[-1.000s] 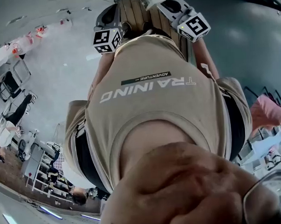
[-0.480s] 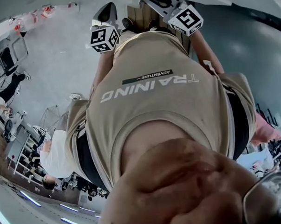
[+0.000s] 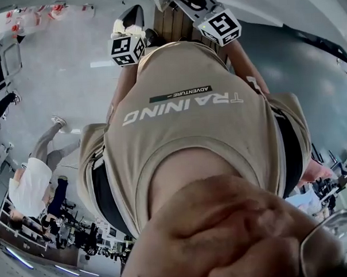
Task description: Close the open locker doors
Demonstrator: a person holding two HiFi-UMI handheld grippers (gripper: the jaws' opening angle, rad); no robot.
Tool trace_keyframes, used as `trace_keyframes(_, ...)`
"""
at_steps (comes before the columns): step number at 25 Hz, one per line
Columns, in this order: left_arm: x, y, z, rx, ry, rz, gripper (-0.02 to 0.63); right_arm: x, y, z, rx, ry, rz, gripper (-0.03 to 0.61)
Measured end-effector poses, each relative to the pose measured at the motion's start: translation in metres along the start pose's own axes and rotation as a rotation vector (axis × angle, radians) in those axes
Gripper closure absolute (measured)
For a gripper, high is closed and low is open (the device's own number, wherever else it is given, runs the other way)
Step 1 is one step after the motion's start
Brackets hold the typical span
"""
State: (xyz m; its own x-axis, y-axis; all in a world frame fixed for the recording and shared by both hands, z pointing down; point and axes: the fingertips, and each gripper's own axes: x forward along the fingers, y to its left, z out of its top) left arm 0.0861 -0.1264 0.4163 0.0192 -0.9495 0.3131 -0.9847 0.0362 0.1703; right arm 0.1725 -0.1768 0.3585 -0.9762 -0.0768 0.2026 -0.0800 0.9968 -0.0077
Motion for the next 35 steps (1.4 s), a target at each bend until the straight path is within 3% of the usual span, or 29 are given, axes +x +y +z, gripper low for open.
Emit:
trace_keyframes(7, 0.011, 0.061, 0.008, -0.002, -0.034, -0.009, 0.615, 0.048, -0.024, 0.005, 0.003, 0.033, -0.113, 0.563)
trace_keyframes(16, 0.015, 0.097, 0.022, 0.071, -0.061, -0.063, 0.615, 0.088, -0.064, 0.008, -0.01, 0.052, -0.242, 0.563)
trace_keyframes(21, 0.008, 0.12, 0.019, 0.057, -0.05, -0.063, 0.615, 0.104, -0.086, 0.014, -0.031, 0.055, -0.302, 0.563)
trace_keyframes(35, 0.04, 0.124, 0.031, 0.032, -0.03, -0.102, 0.615, 0.122, -0.133, 0.009, 0.058, 0.088, -0.384, 0.563)
